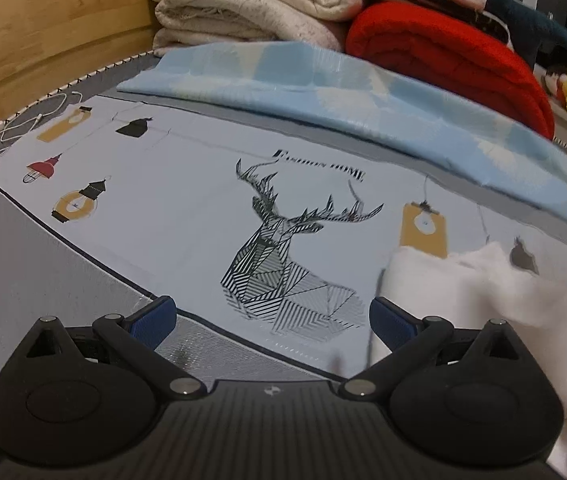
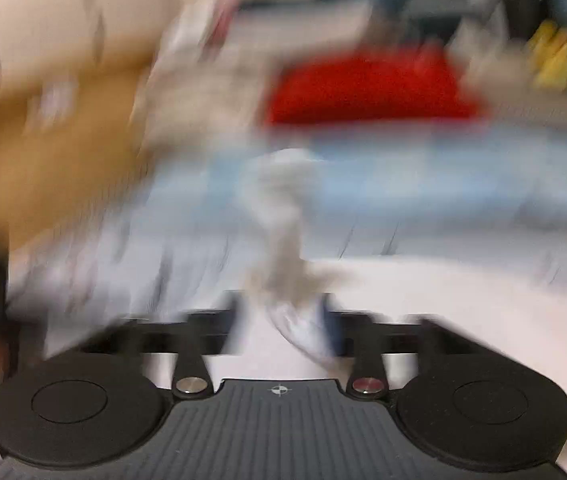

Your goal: Fold small clothes

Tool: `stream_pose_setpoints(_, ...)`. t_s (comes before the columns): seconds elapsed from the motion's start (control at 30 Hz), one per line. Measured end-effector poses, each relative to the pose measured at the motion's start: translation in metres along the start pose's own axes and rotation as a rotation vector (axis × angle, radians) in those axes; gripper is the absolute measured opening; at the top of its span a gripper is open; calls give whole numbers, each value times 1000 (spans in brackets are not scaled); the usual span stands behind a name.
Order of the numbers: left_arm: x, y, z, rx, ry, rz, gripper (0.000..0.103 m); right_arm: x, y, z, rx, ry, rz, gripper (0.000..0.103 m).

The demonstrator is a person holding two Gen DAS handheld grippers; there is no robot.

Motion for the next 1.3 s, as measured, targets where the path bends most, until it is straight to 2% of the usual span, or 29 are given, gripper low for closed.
stream_pose_setpoints(0.03,3,-2,1,12,5,-5,103,15,-33,-5,-34,-45,-85,63)
stream_pose_setpoints(0.07,6,-4,2,31,3,-11,103,18,-55,-5,-62,-68,-129,63)
stream_pose_setpoints(0.17,8,-7,11,93,-13,-2,103,-9,-78,21,-16,-122,-156,64)
stream_pose_setpoints(0.23,5,-6,19,106,-45,10,103,-37,-68,57,81,-194,-110,66)
stream_pose_setpoints(0.4,-5,-4,44,143,-118,49,103,-103,-50,153,355,-391,85,68)
stream_pose_setpoints(0.47,-5,-9,58,185,-146,50,103,-110,-51,179,402,-460,101,67)
stream_pose_setpoints(0.53,0,-15,69,242,-139,42,103,-109,-55,196,402,-504,93,67)
stream_pose_setpoints(0.6,8,-24,81,321,-116,28,103,-111,-67,206,383,-537,74,67)
stream_pose_setpoints(0.67,19,-35,89,400,-56,1,103,-105,-71,214,361,-560,67,67)
stream_pose_setpoints(0.73,23,-41,95,450,-25,18,103,-99,-69,223,349,-585,65,67)
stream_pose_setpoints(0.83,21,-41,100,483,-7,31,103,-94,-64,237,366,-617,78,67)
stream_pose_setpoints(0.97,23,-41,99,486,-8,31,103,-86,-59,246,444,-556,100,67)
stream_pose_setpoints(1.03,22,-41,99,479,-11,28,103,-81,-60,246,442,-542,97,67)
stream_pose_setpoints(1.07,22,-41,98,480,-12,28,103,-79,-63,250,413,-587,78,67)
stream_pose_setpoints(1.1,22,-40,98,482,-12,27,103,-77,-69,256,384,-675,38,68)
stream_pose_setpoints(1.13,22,-41,98,483,-13,27,103,-76,-78,265,358,-760,-10,79)
stream_pose_setpoints(1.17,22,-41,98,484,-13,27,103,-79,-79,268,350,-777,15,81)
stream_pose_setpoints(1.3,21,-39,96,486,-3,14,103,-86,-78,269,360,-795,-11,80)
Point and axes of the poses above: each gripper's, at about its wrist camera, not at the fingertips, and x roughly the way its jaws point, z to its right, y to its top, the point moved 9 cm from there along x, roughly the way its jaws point, and after that the axes turned 8 degrees about x, right-handed, at the moved point
